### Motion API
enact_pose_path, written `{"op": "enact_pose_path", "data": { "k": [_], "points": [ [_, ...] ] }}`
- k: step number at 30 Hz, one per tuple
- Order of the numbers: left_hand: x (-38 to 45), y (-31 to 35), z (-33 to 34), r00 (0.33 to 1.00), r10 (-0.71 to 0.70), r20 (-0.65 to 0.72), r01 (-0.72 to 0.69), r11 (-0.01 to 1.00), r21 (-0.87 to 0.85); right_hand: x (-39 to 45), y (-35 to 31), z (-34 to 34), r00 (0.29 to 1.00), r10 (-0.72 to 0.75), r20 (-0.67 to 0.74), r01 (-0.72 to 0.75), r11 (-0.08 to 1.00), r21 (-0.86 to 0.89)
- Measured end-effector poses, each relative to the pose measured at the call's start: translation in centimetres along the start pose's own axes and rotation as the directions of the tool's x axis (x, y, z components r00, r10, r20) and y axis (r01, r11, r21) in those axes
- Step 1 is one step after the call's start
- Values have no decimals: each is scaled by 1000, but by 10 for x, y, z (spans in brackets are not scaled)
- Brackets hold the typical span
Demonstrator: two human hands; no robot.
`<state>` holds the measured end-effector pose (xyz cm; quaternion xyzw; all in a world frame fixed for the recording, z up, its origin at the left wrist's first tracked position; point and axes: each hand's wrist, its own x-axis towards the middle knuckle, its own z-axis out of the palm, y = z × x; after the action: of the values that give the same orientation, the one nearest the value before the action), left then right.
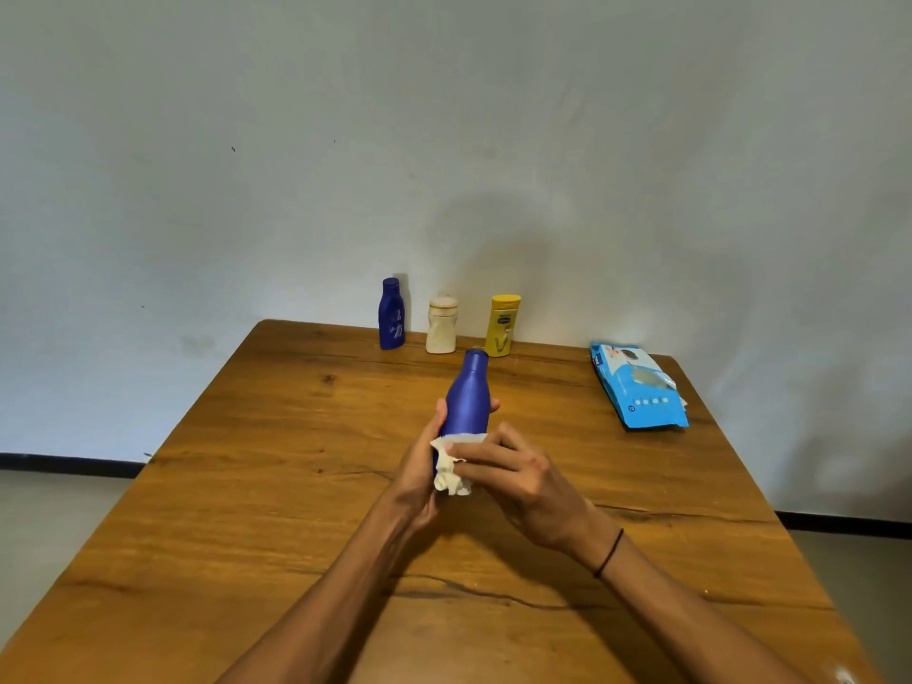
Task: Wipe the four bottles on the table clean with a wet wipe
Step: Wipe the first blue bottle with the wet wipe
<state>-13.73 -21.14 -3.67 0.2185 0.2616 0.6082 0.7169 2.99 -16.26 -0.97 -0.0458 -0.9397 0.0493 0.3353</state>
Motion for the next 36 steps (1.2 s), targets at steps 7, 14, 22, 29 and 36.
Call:
{"op": "enact_pose_path", "data": {
  "k": [7, 14, 22, 29, 36],
  "points": [
    [-7, -10, 16, 981, 82, -174, -78, 996, 31, 23, 31, -10, 942, 270, -199, -282, 959, -32],
    [5, -5, 14, 915, 273, -298, -195, 944, 266, 4, -15, 25, 843, 440, -310, -390, 896, 212],
    [-3, -9, 22, 945, 221, -241, -122, 922, 368, -20, 17, 11, 937, 232, -261, -227, 973, 51],
    [-4, -21, 28, 969, 213, -123, -106, 813, 573, 30, 19, 4, 558, 703, -441, -612, 707, 353],
    [2, -13, 24, 910, 357, -209, -169, 781, 601, 10, -5, 29, 536, 780, -323, -646, 625, 439]
  ]
}}
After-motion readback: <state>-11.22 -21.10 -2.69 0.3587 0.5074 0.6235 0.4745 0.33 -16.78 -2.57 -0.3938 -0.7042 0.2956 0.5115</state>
